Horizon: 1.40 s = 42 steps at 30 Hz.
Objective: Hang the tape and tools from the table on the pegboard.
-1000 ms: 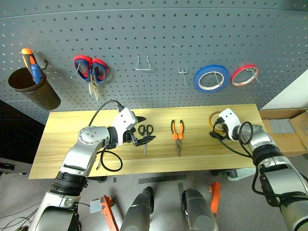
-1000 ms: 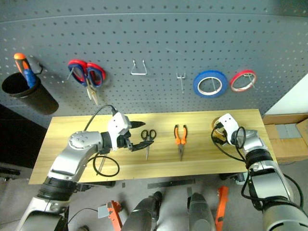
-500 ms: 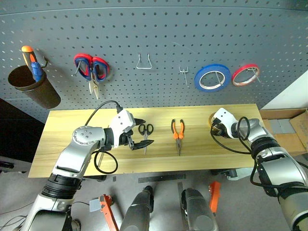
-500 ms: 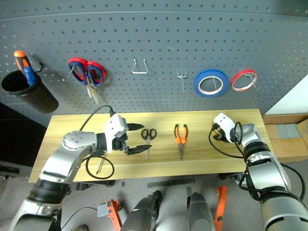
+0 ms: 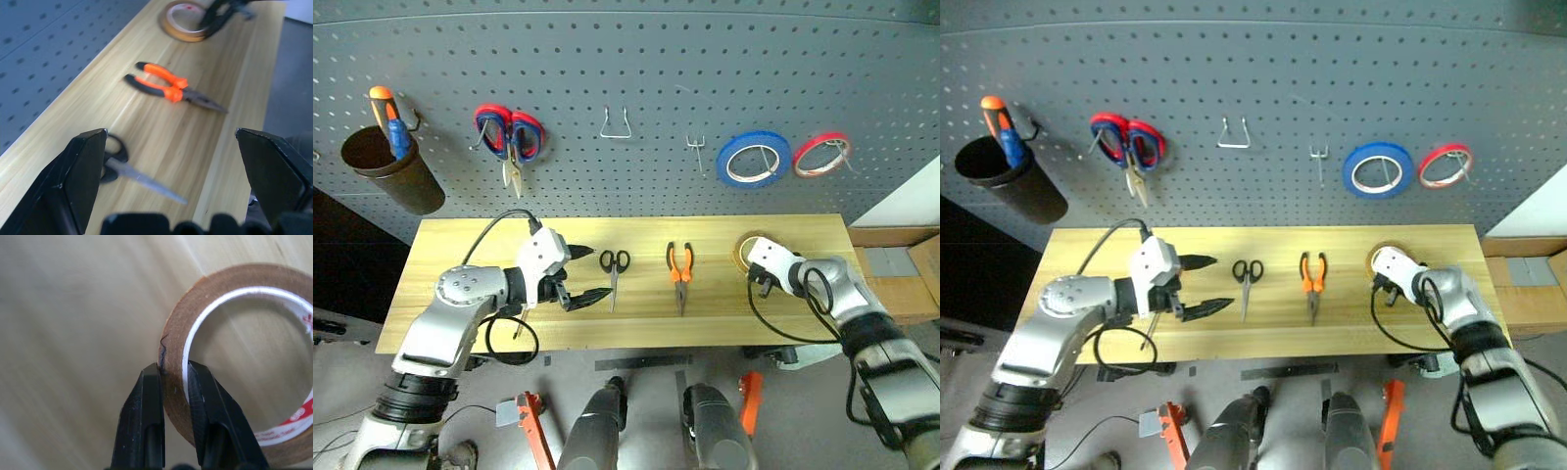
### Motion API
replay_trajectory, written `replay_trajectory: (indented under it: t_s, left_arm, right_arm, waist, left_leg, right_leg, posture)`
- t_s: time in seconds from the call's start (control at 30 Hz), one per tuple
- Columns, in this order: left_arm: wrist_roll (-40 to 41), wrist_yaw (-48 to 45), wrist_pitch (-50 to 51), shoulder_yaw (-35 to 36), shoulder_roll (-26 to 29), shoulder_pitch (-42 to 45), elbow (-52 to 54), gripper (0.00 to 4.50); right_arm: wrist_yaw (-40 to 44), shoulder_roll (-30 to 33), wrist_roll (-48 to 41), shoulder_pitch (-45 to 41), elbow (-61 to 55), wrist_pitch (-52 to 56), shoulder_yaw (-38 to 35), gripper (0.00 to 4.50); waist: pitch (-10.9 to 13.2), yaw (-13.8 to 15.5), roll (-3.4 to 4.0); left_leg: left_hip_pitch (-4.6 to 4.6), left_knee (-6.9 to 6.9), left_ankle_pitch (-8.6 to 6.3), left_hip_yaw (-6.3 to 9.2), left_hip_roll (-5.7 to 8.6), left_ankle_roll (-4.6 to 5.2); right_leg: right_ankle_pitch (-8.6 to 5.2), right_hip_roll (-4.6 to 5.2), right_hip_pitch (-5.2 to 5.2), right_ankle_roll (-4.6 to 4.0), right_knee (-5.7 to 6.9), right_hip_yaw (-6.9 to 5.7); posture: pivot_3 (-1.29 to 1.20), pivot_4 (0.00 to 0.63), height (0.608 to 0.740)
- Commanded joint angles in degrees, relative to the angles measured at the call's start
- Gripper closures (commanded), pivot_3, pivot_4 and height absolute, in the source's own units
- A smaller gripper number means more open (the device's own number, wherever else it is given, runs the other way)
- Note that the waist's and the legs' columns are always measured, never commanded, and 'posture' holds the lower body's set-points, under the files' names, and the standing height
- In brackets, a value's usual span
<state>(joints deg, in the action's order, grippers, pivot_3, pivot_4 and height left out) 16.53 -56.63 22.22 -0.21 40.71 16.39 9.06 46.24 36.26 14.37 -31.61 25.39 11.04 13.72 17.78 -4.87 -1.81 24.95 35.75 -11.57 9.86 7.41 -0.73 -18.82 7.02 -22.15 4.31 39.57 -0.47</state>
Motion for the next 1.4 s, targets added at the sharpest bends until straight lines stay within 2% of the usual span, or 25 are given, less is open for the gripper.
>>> replay_trajectory:
  t_s: [0.03,0.17,0.3,0.4,0.6,0.73,0.97,1.4]
  left_arm:
    - [1.98,0.84,0.5,2.05,0.25,-0.7,3.77,0.0]
    - [3.27,1.97,1.34,3.72,0.24,-1.85,5.25,0.0]
    - [3.18,2.97,0.86,4.81,0.07,-2.14,4.98,0.0]
    - [2.7,3.63,-0.09,5.08,-0.13,-1.96,4.27,0.0]
    - [3.05,6.1,-0.75,6.65,-1.65,-1.09,2.8,0.0]
    - [3.05,9.18,-1.23,9.07,-3.03,-1.21,1.09,0.0]
    - [2.78,10.04,-1.62,9.2,-2.89,-2.24,2.08,0.0]
    - [5.29,10.17,-0.73,9.31,-3.07,-2.72,4.07,0.0]
  right_arm:
    - [1.17,2.12,-2.12,6.39,-22.48,8.72,-4.25,4.19]
    - [-2.98,0.76,1.52,18.45,-50.75,16.04,-5.38,4.19]
    - [-7.51,-1.67,6.94,21.76,-63.43,15.35,-1.77,4.19]
    - [-9.9,-3.44,9.53,21.07,-66.69,13.41,0.27,4.19]
    - [-12.88,-6.35,11.31,14.1,-63.75,8.88,1.62,4.19]
    - [-13.36,-6.88,10.01,8.85,-55.53,3.38,2.04,4.19]
    - [-14.94,-8.31,9.67,2.34,-41.09,-5.28,2.74,4.19]
    - [-20.35,-9.33,12.0,-5.22,-23.65,-15.14,2.92,4.19]
  waist:
    - [0.0,-0.18,0.0]
    - [-0.01,-0.15,0.0]
    - [0.0,-0.19,0.01]
    - [-0.01,-0.05,0.0]
    - [-0.01,-0.09,-0.01]
    - [-0.01,-0.16,-0.01]
    - [-0.01,-0.21,-0.01]
    - [-0.01,-0.19,-0.01]
  left_leg:
    - [0.01,0.0,0.0,-0.06,-0.02,0.0]
    - [-0.01,0.0,-0.02,-0.09,-0.12,-0.01]
    - [-0.02,0.18,-0.03,-0.28,-0.13,0.01]
    - [-0.05,0.21,-0.02,-0.23,-0.16,0.01]
    - [-0.07,0.22,-0.01,-0.23,-0.19,-0.01]
    - [-0.07,0.21,-0.01,-0.28,-0.18,-0.01]
    - [-0.08,0.2,-0.01,-0.31,-0.19,-0.01]
    - [-0.09,0.21,0.0,-0.32,-0.21,-0.02]
  right_leg:
    - [0.0,0.02,-0.07,0.0,0.05,0.0]
    - [-0.01,0.01,-0.15,-0.01,0.22,-0.07]
    - [0.0,0.05,-0.18,0.0,0.28,-0.05]
    - [0.04,0.05,-0.17,0.04,0.31,-0.08]
    - [0.07,0.04,-0.17,-0.01,0.34,-0.1]
    - [0.08,0.04,-0.17,-0.02,0.33,-0.11]
    - [0.09,0.05,-0.18,-0.03,0.33,-0.11]
    - [0.1,0.04,-0.19,-0.05,0.36,-0.1]
  posture:
    - [-0.13,0.32,0.74]
    - [-0.15,0.322,0.74]
    - [-0.17,0.326,0.74]
    - [-0.17,0.321,0.74]
    - [-0.18,0.316,0.74]
    - [-0.17,0.314,0.74]
    - [-0.14,0.313,0.74]
    - [-0.13,0.316,0.74]
